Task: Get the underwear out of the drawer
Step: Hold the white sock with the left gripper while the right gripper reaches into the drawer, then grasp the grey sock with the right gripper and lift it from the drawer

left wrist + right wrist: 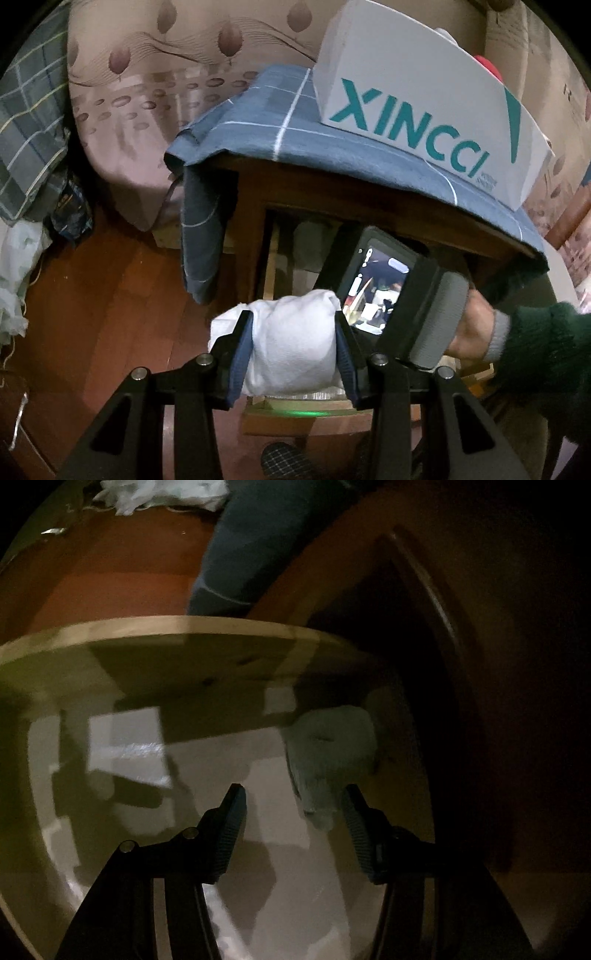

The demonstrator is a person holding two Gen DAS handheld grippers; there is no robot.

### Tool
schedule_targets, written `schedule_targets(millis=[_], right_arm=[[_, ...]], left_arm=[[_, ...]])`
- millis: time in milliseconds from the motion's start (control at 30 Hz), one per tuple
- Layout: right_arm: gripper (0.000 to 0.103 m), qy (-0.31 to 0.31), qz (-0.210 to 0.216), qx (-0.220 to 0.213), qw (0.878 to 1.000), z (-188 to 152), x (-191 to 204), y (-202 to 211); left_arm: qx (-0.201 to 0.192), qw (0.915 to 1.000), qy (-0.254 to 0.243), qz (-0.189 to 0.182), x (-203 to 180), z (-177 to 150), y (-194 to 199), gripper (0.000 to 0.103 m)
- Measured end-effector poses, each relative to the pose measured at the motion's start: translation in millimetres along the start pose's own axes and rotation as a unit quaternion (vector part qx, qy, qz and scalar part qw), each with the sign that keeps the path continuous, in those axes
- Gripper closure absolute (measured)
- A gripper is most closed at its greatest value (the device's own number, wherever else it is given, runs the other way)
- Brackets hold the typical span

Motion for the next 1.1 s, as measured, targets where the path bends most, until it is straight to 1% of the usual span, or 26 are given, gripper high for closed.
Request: schedule_targets(millis=[133, 267, 500, 600, 667, 733, 800, 867, 900, 933, 967, 1100], right_arm=[[0.053, -0.013, -0.012, -0.007, 1.000, 8, -5, -12], [0.054, -0.025, -0.031, -0.013, 0.999, 15, -11, -25], [0.053, -0.052, -0.062, -0.049, 0.996, 27, -21, -30], [0.048, -0.066, -0.075, -0.066, 0.993, 30, -27, -32], [0.047, -0.079, -0.075, -0.074, 0.991, 32, -32, -34], [0.047, -0.107, -0.062, -0.078, 0.989, 34, -40, -36], [0.048, -0.105, -0.065, -0.081, 0.989, 35, -41, -37], [0.057, -0.105, -0.053, -0.080, 0.990, 36, -40, -37], [0.061, -0.105, -0.054, -0.076, 0.990, 37, -40, -37], [0.067, -0.096, -0.061, -0.065, 0.991, 35, -39, -40], [0.068, -0.096, -0.059, -0.067, 0.991, 34, -40, -39], [0.072, -0.081, -0.040, -0.040, 0.995, 29, -40, -36]], left_arm=[[-0.009, 0.9999, 0.010, -0.001, 5, 1, 4, 0.061], [-0.010, 0.9999, 0.006, -0.002, 5, 1, 4, 0.061], [-0.007, 0.9999, -0.003, -0.009, 0, 1, 2, 0.061], [-0.008, 0.9999, -0.004, -0.011, -1, 1, 2, 0.061], [-0.008, 0.9999, -0.004, -0.010, -1, 1, 2, 0.061], [-0.009, 0.9999, -0.005, -0.010, -2, 1, 2, 0.061], [-0.008, 0.9999, -0.006, -0.010, -3, 0, 2, 0.061], [-0.008, 0.9999, -0.005, -0.009, -3, 0, 2, 0.061], [-0.009, 0.9999, -0.005, -0.008, -3, 0, 2, 0.061], [-0.009, 0.9999, -0.004, -0.009, -3, 0, 2, 0.061], [-0.008, 0.9999, -0.004, -0.009, -3, 0, 2, 0.061], [-0.006, 0.9999, 0.000, -0.009, 0, 0, 1, 0.061]])
Point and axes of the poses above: each gripper's, at about its wrist camera, not at the fingertips, and y roughly against the way its jaws point, x to its left, z to its top, the point moved 8 cm from there along -y, roughly the way its jaws point, and after that the axes turned 1 degree about -y, right-handed, at the moved point
